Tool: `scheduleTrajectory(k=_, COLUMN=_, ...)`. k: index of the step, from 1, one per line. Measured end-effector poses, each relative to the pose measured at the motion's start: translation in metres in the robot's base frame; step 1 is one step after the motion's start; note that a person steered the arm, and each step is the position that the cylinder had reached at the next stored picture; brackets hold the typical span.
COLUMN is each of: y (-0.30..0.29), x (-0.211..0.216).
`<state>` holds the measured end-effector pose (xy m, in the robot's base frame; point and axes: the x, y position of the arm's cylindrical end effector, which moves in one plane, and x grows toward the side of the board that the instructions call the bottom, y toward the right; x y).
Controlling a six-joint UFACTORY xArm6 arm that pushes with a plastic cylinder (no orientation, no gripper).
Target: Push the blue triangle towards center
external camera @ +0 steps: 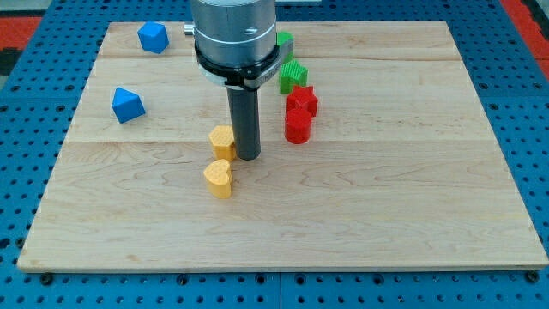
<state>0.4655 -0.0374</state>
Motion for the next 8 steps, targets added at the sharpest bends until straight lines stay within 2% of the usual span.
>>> scheduleTrajectory(k=1, y=-0.003, x=-0.041)
scheduleTrajectory(k=2, y=-0.052, x=-0.079)
scheduleTrajectory(k=3, y=-0.097, x=-0.079)
scheduleTrajectory(k=5, y=-0.171, x=-0.020)
scheduleTrajectory(k=6, y=-0.246, x=-0.034)
scheduleTrajectory(k=7, y=-0.235, x=-0.094)
scheduleTrajectory(k=8, y=-0.163, x=-0.100)
